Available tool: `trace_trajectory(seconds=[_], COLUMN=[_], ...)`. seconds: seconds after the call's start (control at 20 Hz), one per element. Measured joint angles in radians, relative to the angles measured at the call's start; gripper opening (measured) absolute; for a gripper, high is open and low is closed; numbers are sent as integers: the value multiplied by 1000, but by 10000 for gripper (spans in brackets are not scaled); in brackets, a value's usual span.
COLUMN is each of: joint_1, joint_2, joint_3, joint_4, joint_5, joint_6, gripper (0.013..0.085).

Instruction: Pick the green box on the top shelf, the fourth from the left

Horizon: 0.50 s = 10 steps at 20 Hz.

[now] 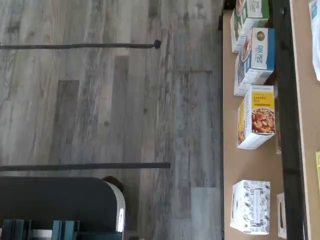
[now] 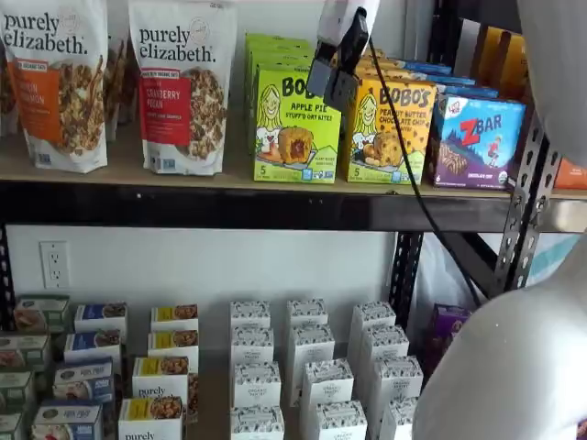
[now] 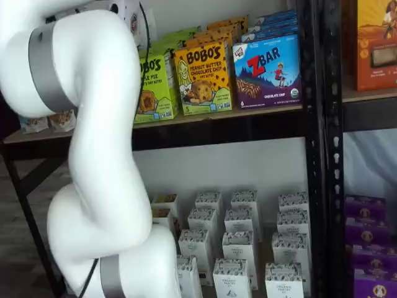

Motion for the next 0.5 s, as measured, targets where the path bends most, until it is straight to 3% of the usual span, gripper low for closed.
trace_trajectory(seconds=[0.1, 0.5], joint_1=[-1, -7], joint_2=[-31, -69], joint_3=[48, 123], joint_4=[2, 19], joint_5=[-62, -163], joint_6=[-7, -22], gripper=[850, 850])
